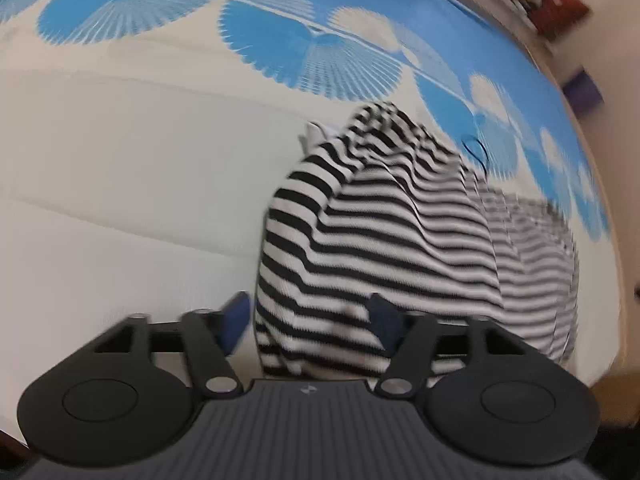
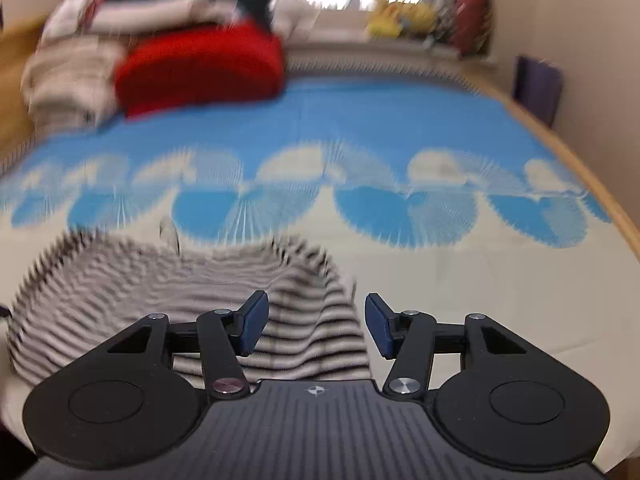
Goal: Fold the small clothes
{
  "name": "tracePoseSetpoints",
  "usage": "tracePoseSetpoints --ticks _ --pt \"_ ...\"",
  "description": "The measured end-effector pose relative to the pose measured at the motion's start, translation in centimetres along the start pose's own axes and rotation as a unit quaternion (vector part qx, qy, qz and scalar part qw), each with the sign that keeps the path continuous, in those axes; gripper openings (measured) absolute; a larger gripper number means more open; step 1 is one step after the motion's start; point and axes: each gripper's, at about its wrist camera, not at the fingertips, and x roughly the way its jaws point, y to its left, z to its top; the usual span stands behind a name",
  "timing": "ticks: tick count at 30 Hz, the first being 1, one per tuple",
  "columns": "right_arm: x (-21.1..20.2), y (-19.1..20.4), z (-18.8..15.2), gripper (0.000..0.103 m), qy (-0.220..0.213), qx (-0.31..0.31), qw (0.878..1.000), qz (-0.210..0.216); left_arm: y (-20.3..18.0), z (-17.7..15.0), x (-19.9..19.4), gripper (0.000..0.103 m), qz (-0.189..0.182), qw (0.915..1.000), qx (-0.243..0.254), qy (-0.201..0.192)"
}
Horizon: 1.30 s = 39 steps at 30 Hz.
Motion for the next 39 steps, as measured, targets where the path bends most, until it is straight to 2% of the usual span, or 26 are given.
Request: tracePoseSetpoints --ticks 2,6,10,16,18,19,20,21,26,32,35,37,39 --pt "-0.3 -0.7 -0.4 0.056 0.014 0.037 0.999 -0.011 0.7 0.2 1.0 0.084 -0.014 0.9995 -0.030 0.000" --pt "-0.3 -1.3 -0.6 0.056 0.009 0.087 0.996 -0.018 1.7 0.5 4.2 0.084 -0.049 0.9954 -0.074 0.035" --pt "1.3 -0.5 -1.1 0.056 0.041 0.055 0.997 -0.040 1.0 1.3 6.2 0.085 -0.068 0.9947 -0.064 0.041" --pt "1.8 -0.9 -0.8 0.056 0.044 0.057 0.996 -0.053 -1.6 2.2 8.6 0.086 -0.108 0.9929 -0.026 0.044" --pt "1.9 -1.1 -0.7 0.056 0.044 0.063 0.995 -0.058 -2.5 2.4 9.0 0.080 -0.110 0.9929 -0.007 0.044" --pt "1.9 -1.1 -0.7 0.056 0.044 0.065 0.995 -0.060 -3.1 2.5 9.3 0.061 -0.111 0.9928 -0.001 0.044" --pt "2.0 -1.2 -0.7 0.056 0.045 0.066 0.995 -0.062 -3.5 2.6 9.6 0.032 -0.114 0.9924 -0.001 0.048" --pt "2.0 -1.2 -0.7 0.055 0.045 0.067 0.995 -0.065 -3.6 2.7 9.9 0.027 -0.113 0.9922 -0.007 0.052" --pt "2.1 -1.1 -0.6 0.055 0.043 0.075 0.994 -0.073 -4.7 2.6 8.8 0.021 -0.109 0.9930 0.028 0.035" --pt "2.0 -0.6 -0.4 0.055 0.036 0.091 0.993 -0.073 -3.8 2.3 5.9 0.019 -0.114 0.9932 0.021 0.000" --pt "1.9 -0.4 -0.4 0.055 0.032 0.099 0.992 -0.069 -3.8 2.0 4.7 0.018 -0.090 0.9956 0.020 -0.016" --pt "1.9 -0.3 -0.4 0.055 0.029 0.101 0.992 -0.066 -3.3 1.9 3.8 0.017 -0.057 0.9980 0.015 -0.023" --pt "1.8 -0.2 -0.4 0.055 0.027 0.102 0.992 -0.063 -3.5 1.7 2.9 0.017 -0.009 0.9987 0.036 -0.034"
